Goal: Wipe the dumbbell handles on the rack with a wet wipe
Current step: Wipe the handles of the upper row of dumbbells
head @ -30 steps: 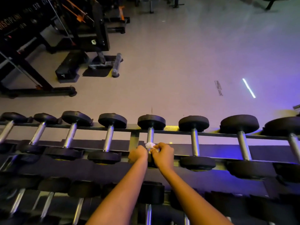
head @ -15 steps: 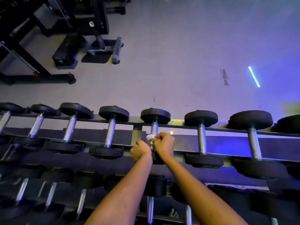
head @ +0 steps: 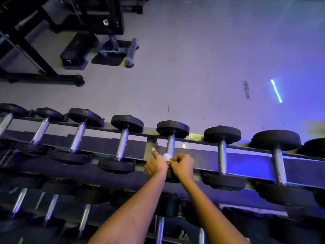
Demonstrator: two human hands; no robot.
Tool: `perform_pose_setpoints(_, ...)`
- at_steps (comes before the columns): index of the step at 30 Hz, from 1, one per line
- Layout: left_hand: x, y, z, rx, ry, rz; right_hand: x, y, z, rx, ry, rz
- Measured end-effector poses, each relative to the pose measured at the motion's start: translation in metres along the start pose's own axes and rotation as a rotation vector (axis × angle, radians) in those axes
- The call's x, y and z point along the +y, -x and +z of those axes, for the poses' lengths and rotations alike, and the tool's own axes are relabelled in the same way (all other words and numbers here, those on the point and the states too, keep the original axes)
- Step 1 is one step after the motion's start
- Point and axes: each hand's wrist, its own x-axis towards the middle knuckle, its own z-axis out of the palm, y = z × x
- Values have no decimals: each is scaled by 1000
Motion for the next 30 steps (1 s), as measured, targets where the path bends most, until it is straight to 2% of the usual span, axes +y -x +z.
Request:
perform_pose_setpoints(5, 1, -4, 2, -6, -33, -3, -20, -21, 2, 109, -104, -80)
perform_pose_setpoints(9, 1, -3, 2, 0, -46, 5, -36, -44, 2, 138, -74, -124)
perform_pose_setpoints(13, 1, -2, 1, -2, -45, 13, -29, -42, 0, 105, -37, -115)
perform_pose_setpoints(17, 0, -5, 3, 5, -8, 7, -1, -20, -2, 2, 64, -82)
perform_pose_setpoints(22, -1, -4, 4, 10, -1, 8, 4, -15, -8, -84, 47, -15)
perform_pose_setpoints(27, 0, -3, 2, 0, -12, 21, -32, -46, -17, 191, -259, -44)
perform_pose_setpoints(30, -1, -1, 2, 2, -19, 22, -42, -62, -15, 149, -171, -70)
